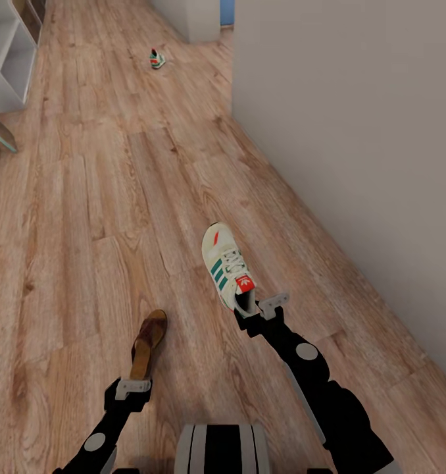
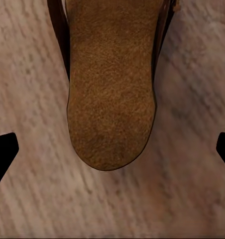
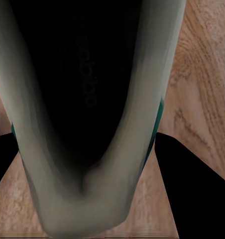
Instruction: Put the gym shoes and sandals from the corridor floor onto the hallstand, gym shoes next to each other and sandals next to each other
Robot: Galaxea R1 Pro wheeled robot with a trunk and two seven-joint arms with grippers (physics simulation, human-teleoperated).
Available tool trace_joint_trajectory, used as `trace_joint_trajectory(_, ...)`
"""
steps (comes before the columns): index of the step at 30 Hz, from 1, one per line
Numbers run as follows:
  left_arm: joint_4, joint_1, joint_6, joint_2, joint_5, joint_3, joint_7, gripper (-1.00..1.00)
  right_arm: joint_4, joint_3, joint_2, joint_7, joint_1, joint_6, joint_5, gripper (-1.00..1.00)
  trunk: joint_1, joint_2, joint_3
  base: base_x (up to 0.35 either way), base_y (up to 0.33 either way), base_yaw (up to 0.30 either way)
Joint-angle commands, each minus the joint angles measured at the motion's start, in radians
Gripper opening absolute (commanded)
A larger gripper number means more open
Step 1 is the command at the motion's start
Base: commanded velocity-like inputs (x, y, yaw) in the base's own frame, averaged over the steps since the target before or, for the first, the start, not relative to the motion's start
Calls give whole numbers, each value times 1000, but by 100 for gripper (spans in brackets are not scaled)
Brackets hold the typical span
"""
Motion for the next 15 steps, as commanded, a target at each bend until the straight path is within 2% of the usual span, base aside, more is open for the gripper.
trace_joint_trajectory(1, 1, 0, -4, -1, -10, 4, 1, 100, -1, -1, 0, 4, 0, 6, 3, -100, 0, 0, -6, 0, 0, 0)
trace_joint_trajectory(3, 1, 0, -4, -1, -10, 5, 1, 100, -2, -1, 0, 4, 0, 6, 3, -100, 1, -1, -17, 0, 0, 0)
trace_joint_trajectory(11, 5, 0, -5, 0, -11, 11, 2, 100, -24, -3, -3, 4, 0, 5, 1, -100, 1, -1, -23, 0, 0, 0)
trace_joint_trajectory(15, 11, 1, -6, 0, -11, 13, 2, 100, -56, -35, -4, 4, 0, 7, 0, -100, 1, -1, -24, 0, 0, 0)
